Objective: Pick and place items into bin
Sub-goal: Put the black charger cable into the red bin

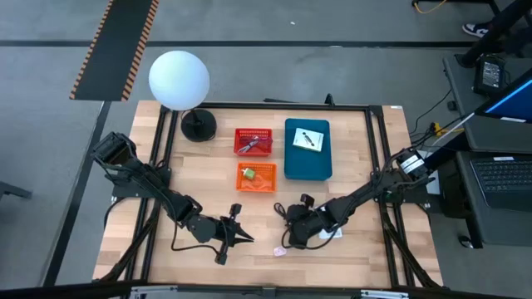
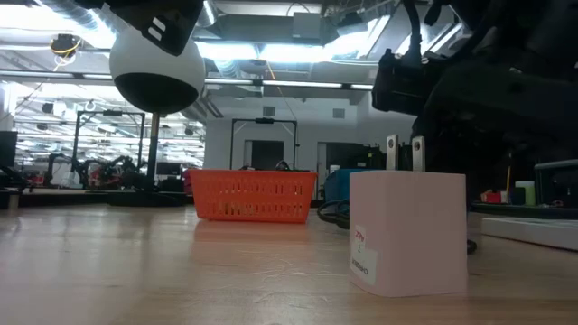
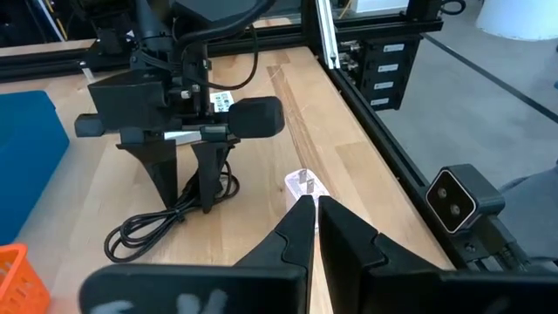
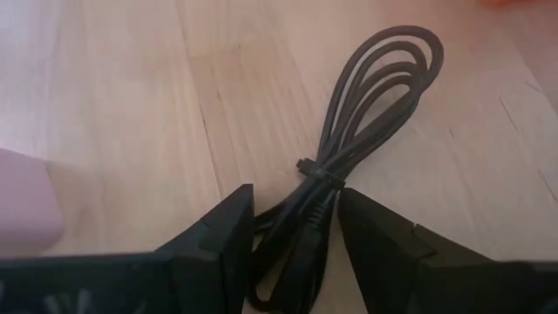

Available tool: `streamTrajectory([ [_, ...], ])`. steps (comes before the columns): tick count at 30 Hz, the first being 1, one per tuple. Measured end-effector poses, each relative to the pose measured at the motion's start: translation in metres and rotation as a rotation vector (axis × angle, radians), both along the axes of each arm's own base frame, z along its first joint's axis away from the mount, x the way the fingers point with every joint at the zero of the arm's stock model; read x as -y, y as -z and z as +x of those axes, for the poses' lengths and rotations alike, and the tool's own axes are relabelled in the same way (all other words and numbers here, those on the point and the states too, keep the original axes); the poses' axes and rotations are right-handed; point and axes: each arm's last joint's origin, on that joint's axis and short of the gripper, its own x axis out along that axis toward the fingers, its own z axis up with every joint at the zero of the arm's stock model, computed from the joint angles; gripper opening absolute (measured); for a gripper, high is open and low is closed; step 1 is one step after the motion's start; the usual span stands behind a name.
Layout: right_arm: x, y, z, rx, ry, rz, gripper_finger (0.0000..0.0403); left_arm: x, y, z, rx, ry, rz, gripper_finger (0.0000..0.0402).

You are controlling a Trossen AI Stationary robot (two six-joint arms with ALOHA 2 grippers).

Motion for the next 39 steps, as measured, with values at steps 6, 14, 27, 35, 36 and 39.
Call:
streamTrajectory([
  [6,0.004,0.001,-0.001,-0.035,-0.014,-0.025,0.0147,0.0,0.0,0.0,0.003,-0.016,0.006,0.0016],
  [14,0.005,0.0,-0.002,-0.046,-0.07,-0.068,0.0043,-0.001,0.0,0.0,0.005,-0.023,0.008,0.0015],
  [27,0.022,-0.067,-0.031,-0.037,-0.083,-0.043,0.0013,-0.005,-0.002,0.001,0.055,-0.166,0.088,0.0021],
  [35,0.02,-0.113,-0.046,0.18,-0.106,-0.167,0.0012,-0.013,-0.004,0.004,0.092,-0.312,0.113,0.0067],
  [36,0.018,-0.116,-0.047,0.202,-0.11,-0.18,0.0012,-0.014,-0.004,0.005,0.095,-0.317,0.109,0.0076],
  [39,0.014,-0.12,-0.045,0.254,-0.14,-0.217,0.0012,-0.018,-0.005,0.008,0.105,-0.335,0.1,0.0107],
])
